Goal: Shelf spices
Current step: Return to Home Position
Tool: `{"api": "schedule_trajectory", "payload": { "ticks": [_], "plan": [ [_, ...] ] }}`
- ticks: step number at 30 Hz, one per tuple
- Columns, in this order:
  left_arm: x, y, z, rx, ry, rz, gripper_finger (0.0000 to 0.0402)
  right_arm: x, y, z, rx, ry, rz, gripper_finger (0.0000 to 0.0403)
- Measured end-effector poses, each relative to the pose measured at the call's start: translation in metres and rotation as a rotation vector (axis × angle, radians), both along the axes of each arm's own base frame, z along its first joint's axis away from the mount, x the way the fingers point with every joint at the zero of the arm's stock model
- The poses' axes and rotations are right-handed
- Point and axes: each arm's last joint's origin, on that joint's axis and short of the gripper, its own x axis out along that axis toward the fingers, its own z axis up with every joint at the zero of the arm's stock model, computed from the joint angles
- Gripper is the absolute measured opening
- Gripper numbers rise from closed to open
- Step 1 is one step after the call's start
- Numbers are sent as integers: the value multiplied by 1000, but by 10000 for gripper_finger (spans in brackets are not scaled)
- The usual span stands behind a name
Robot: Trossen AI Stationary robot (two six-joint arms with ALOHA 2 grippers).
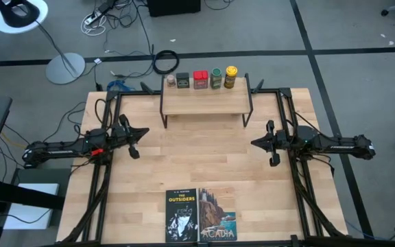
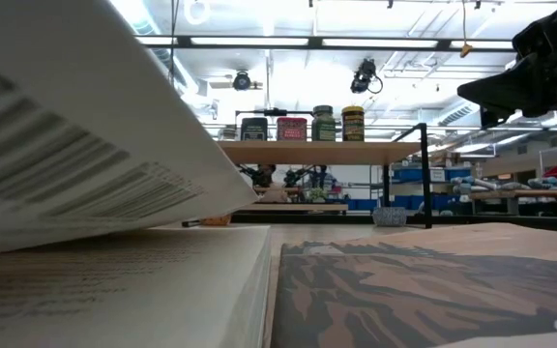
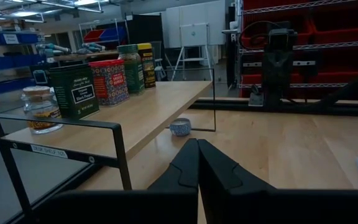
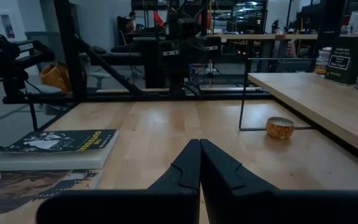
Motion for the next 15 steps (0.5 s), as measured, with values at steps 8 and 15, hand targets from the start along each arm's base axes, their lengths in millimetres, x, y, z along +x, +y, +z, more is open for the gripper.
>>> {"api": "schedule_trajectory", "payload": {
  "ticks": [8,15],
  "plan": [
    [0,0,0,0,0,0,6,0,0,0,0,0,0,8],
    [0,0,0,0,0,0,6,0,0,0,0,0,0,5]
  ]
}}
